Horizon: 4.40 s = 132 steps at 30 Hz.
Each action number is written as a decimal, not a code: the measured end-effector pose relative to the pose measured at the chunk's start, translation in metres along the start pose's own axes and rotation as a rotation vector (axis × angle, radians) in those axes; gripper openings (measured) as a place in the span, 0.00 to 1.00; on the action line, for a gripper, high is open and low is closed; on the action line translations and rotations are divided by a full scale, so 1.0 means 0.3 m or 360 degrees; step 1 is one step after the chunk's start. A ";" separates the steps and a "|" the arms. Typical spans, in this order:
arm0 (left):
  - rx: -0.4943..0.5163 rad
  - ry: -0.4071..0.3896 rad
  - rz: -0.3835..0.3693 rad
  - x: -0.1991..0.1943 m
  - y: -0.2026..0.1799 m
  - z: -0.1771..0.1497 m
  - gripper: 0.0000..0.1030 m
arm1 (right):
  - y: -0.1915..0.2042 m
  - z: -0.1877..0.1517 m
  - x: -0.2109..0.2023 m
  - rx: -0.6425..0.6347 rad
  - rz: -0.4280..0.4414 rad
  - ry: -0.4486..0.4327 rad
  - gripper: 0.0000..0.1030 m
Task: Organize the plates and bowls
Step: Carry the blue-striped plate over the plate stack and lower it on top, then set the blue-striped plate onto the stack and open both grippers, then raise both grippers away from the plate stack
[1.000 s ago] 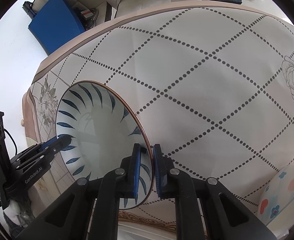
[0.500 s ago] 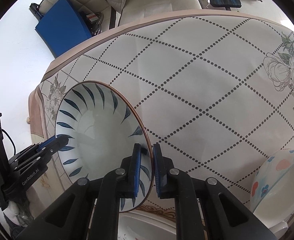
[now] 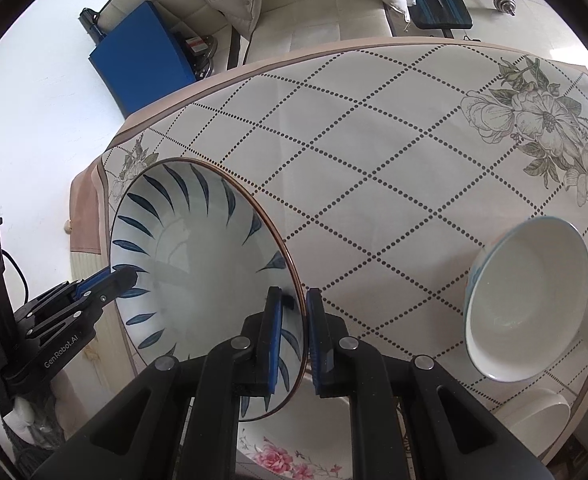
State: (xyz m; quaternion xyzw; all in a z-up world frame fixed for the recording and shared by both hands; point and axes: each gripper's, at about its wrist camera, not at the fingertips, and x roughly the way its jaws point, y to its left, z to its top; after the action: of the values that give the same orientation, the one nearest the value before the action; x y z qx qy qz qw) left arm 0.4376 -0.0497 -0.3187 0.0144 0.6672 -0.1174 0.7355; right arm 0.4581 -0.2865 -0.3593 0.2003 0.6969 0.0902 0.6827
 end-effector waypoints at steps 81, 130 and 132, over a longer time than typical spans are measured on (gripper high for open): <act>0.0059 0.0555 0.0010 0.333 -0.145 -0.406 0.16 | -0.262 -0.526 0.234 0.0247 0.0032 0.0452 0.23; -0.0082 -0.0179 0.0236 -0.190 -0.209 -0.570 0.84 | 0.062 -0.787 -0.205 -0.0237 -0.0516 -0.0240 1.00; -0.0082 -0.0221 0.0249 -0.231 -0.222 -0.600 0.84 | 0.092 -0.830 -0.245 -0.0252 -0.0517 -0.0290 1.00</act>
State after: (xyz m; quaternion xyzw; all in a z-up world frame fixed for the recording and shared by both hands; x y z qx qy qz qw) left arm 0.2430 -0.0718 -0.2612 0.0392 0.6142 -0.0431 0.7870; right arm 0.2155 -0.2544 -0.2682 0.0383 0.6462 0.0148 0.7620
